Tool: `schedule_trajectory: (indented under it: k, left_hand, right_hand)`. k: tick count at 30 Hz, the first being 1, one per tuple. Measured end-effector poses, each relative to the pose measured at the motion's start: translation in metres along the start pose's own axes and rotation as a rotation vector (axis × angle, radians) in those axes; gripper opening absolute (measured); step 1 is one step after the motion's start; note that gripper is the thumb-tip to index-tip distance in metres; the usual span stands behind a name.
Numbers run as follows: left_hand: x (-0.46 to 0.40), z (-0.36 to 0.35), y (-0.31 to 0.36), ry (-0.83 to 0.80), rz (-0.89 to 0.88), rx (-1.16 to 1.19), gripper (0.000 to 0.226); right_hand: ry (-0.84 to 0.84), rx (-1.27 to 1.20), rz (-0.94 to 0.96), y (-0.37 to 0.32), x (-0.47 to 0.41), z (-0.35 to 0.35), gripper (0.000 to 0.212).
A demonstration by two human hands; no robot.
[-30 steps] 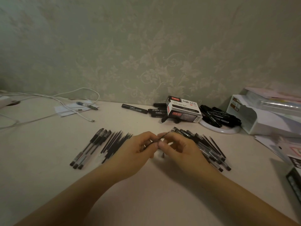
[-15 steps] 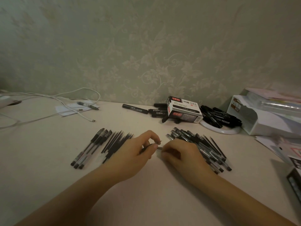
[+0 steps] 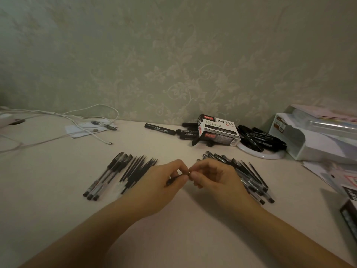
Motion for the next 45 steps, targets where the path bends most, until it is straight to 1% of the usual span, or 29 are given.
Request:
schedule_trajectory:
  k: [5,10,14,16,18,20,23,24,25,28,30,32,35,36,40,42,45]
  left_hand:
    - [0.001,-0.001,0.003,-0.010,-0.005,-0.061,0.015]
    - [0.000,0.002,0.009,0.030,-0.045,-0.099,0.016]
    - [0.000,0.002,0.010,0.060,-0.057,-0.092,0.016]
    - [0.000,0.002,0.011,0.074,-0.072,-0.090,0.014]
    - [0.000,0.002,0.012,0.085,-0.083,-0.094,0.013]
    - [0.000,0.005,0.012,0.109,-0.086,-0.099,0.012]
    - [0.000,0.008,0.010,0.132,-0.083,-0.093,0.012]
    - [0.000,0.008,0.010,0.130,-0.083,-0.085,0.013]
    - [0.000,0.007,0.010,0.125,-0.087,-0.077,0.013]
    - [0.000,0.004,0.012,0.104,-0.100,-0.082,0.013]
    - [0.000,0.004,0.012,0.106,-0.098,-0.079,0.012]
    - [0.000,0.006,0.010,0.117,-0.092,-0.061,0.010]
    - [0.000,0.007,0.009,0.119,-0.080,-0.049,0.010]
    - [0.000,0.006,0.009,0.117,-0.080,-0.046,0.011]
    - [0.000,0.003,0.010,0.092,-0.086,-0.036,0.011]
    - [-0.001,0.004,0.010,0.095,-0.079,-0.038,0.012]
    - [0.000,0.007,0.008,0.119,-0.057,-0.017,0.010]
  right_hand:
    - [-0.013,0.002,-0.007,0.000,0.001,-0.001,0.012]
    - [-0.020,0.095,-0.004,0.005,0.000,0.002,0.005]
    - [-0.017,0.249,0.029,0.004,0.000,0.001,0.028]
    - [-0.010,0.281,0.050,0.003,-0.001,0.000,0.037]
    - [-0.016,0.280,0.059,0.003,-0.001,0.000,0.042]
    - [-0.022,0.273,0.061,0.002,-0.001,0.001,0.038]
    - [-0.042,0.270,0.069,0.004,-0.002,0.001,0.014]
    - [-0.052,0.273,0.069,0.004,-0.002,0.000,0.010]
    - [-0.058,0.272,0.067,0.005,-0.002,0.000,0.013]
    - [-0.048,0.250,0.054,0.005,0.000,-0.001,0.030]
    - [-0.037,0.258,0.059,0.003,0.000,0.000,0.035]
    - [-0.038,0.278,0.062,0.002,-0.001,0.000,0.029]
    - [-0.086,0.303,0.069,0.003,0.000,-0.001,0.014]
    - [-0.099,0.302,0.073,0.003,0.000,-0.002,0.016]
    - [-0.083,0.260,0.083,0.002,0.001,-0.003,0.036]
    - [-0.067,0.269,0.095,0.000,0.000,-0.002,0.035]
    - [-0.083,0.317,0.096,-0.001,0.001,-0.001,0.021]
Point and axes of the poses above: each hand's wrist, its own x-axis away from the middle knuckle, its own z-axis out of the back of the hand, y = z × x, the point moved 6 cm from there along -x, towards the middle knuckle, and after that the axes turned 6 degrees about z, right-handed, at the moved point
